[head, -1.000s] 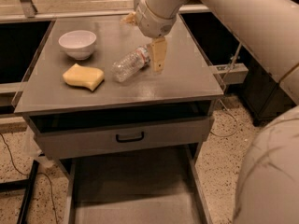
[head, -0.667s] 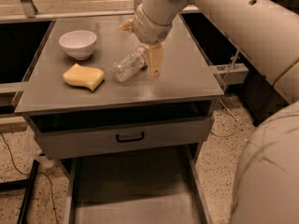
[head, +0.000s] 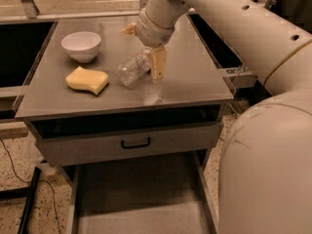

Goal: Place water bottle into middle drawer

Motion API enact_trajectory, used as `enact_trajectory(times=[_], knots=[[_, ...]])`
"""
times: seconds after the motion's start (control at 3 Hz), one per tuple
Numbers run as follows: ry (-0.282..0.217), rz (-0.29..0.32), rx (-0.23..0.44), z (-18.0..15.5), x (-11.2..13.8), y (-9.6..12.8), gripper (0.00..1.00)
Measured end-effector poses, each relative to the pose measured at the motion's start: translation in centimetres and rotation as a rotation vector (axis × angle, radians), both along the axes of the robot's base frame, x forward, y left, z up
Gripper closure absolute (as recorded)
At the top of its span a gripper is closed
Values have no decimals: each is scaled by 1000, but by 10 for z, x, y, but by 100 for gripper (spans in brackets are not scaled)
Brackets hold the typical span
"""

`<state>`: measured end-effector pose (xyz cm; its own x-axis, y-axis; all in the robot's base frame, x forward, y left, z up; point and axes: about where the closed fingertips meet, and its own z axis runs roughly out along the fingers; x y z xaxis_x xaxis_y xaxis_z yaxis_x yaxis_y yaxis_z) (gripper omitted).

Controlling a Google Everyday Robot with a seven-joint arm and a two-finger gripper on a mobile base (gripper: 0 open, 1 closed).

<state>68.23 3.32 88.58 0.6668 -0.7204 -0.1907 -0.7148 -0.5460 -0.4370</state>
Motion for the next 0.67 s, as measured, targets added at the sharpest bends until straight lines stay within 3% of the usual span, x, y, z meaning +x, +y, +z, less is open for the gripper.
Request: enact_trajectory(times=[0.67], knots=[[32,3,-20,-20,10,2,0]])
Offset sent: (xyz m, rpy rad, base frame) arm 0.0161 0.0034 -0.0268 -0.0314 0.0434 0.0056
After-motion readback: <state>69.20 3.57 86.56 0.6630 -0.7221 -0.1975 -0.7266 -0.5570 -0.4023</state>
